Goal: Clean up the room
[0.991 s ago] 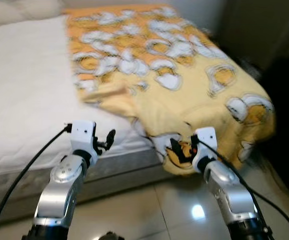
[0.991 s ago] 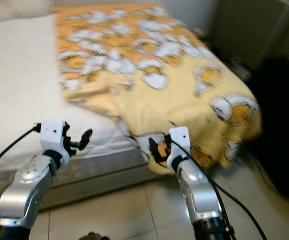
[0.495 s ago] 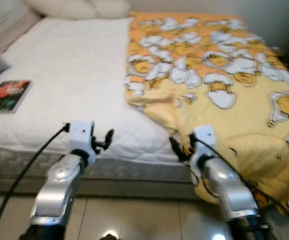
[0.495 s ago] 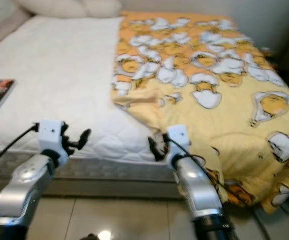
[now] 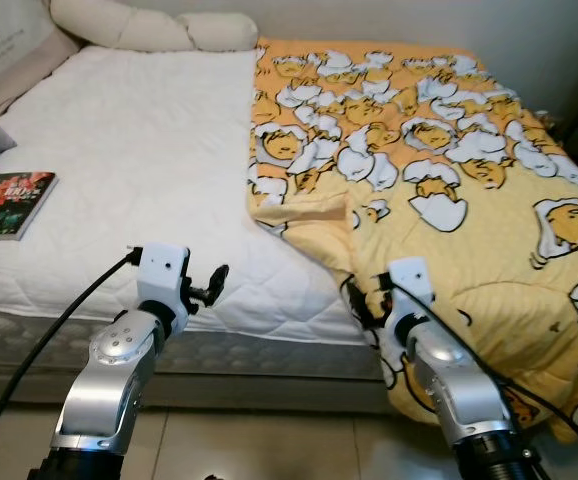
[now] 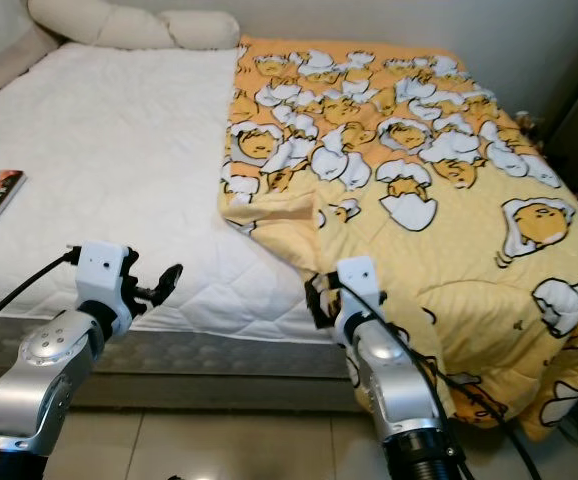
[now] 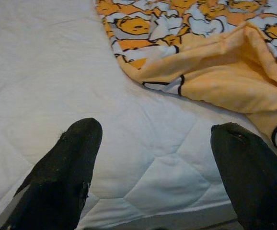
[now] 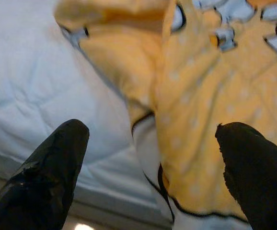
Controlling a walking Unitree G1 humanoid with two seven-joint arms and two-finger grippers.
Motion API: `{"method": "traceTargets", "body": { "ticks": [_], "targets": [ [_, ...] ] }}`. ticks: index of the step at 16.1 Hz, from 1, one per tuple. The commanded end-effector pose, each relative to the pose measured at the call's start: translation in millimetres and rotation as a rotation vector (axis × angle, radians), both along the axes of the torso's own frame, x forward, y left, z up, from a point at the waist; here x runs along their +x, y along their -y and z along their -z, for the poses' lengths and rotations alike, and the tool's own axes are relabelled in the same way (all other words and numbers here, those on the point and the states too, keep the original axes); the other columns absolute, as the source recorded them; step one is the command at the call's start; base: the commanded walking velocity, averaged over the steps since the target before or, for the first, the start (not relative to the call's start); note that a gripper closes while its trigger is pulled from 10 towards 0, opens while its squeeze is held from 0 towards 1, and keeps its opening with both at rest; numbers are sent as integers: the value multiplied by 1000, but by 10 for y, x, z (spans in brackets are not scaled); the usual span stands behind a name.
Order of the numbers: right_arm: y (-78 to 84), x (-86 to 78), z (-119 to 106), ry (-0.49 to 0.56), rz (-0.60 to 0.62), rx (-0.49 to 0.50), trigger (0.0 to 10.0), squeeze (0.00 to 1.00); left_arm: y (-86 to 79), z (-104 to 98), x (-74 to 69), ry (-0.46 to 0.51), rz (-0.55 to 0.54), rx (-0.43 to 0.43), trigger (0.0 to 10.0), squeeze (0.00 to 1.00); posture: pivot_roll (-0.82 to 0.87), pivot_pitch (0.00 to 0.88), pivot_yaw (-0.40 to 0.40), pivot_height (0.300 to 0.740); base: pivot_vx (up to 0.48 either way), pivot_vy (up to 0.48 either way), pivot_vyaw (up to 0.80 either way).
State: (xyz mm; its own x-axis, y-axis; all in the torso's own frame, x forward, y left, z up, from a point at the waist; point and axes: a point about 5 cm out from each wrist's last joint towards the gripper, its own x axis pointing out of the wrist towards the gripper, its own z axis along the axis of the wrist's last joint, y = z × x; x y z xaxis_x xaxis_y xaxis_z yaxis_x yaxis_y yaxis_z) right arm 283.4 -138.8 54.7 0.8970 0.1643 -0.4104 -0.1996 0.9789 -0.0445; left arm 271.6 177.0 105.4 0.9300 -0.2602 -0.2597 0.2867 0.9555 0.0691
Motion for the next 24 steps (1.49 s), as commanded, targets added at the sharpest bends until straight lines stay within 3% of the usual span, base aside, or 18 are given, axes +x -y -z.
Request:
{"method": "traceTargets", "body": {
  "ticks": [1,2,5,7,11,12,13,16,17,18,19,22,24],
  "targets": [
    [111,-13,46,-33,43,-37,10000,0,73,-11,-33,-3,59,12,10000,145,-49,0,-11,740,0,0,0],
    [134,-4,53,-41,54,-50,10000,1000,76,2,-51,-12,79,26,10000,145,-57,0,-7,740,0,0,0],
    [240,188,150,-99,70,-141,10000,1000,180,-4,-105,-37,213,61,10000,145,-41,0,2,740,0,0,0],
    [247,283,201,-144,39,-185,10000,1000,195,-24,-104,-42,229,58,10000,145,-57,0,11,740,0,0,0],
    [301,454,213,-209,60,-175,10000,1000,283,-40,-164,-82,342,45,10000,149,-21,0,14,740,0,0,0],
    [297,486,206,-214,59,-170,10000,157,294,-45,-193,-94,375,55,10000,149,-11,0,18,740,0,0,0],
    [282,525,179,-202,49,-165,10000,0,279,-60,-228,-104,395,71,10000,149,1,0,20,740,0,0,0],
    [233,582,129,-177,-6,-185,10000,0,234,-120,-244,-104,384,85,10000,149,28,12,11,740,0,0,0],
    [216,604,106,-168,-23,-197,4392,0,227,-137,-279,-109,383,89,10000,149,37,46,11,740,0,0,0],
    [211,620,90,-162,-29,-212,3294,0,232,-140,-323,-118,388,95,10000,149,44,69,12,740,0,0,0],
    [194,638,72,-151,-31,-207,0,0,252,-147,-400,-137,393,88,10000,149,60,102,12,740,0,0,0],
    [162,633,84,-148,-48,-217,0,0,289,-165,-521,-165,416,90,10000,149,110,149,8,740,0,0,0],
    [151,616,112,-143,-61,-274,0,0,268,-192,-585,-189,429,106,10000,153,133,194,23,740,0,0,0]
  ]
}}
